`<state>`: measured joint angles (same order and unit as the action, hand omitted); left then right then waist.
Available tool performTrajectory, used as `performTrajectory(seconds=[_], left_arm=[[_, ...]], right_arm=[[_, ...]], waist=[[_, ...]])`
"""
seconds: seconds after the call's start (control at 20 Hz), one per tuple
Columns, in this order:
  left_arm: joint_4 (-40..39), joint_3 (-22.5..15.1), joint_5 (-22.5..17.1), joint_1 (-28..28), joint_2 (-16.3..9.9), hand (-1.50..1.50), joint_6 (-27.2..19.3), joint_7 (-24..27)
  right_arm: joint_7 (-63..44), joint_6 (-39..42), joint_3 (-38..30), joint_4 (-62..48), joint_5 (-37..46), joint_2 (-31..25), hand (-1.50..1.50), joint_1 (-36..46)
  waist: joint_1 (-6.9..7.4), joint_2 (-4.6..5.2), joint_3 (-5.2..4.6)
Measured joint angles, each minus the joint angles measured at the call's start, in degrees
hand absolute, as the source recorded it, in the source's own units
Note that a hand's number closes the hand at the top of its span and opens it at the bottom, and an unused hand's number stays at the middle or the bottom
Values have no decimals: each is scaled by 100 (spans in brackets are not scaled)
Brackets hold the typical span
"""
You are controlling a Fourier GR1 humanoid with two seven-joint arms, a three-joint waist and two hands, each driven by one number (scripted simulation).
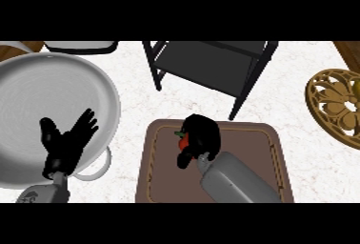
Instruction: Pick the bell pepper from the tray and place it in the tiered shelf
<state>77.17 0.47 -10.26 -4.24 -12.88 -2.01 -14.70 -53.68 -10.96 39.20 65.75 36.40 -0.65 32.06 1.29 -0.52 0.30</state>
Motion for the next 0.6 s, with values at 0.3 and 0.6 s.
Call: performTrajectory(seconds=[0.3,0.6], left_arm=[[-86,-121,21,-317,58,0,82,-165],[-141,-182,102,-359,124,0,35,-181]], right_arm=[[-627,-695,457,-330,-773,18,150,1227],[-939,-1203,643,-375,-610,2,150,2475]], waist=[[340,94,-9],[374,54,-15]])
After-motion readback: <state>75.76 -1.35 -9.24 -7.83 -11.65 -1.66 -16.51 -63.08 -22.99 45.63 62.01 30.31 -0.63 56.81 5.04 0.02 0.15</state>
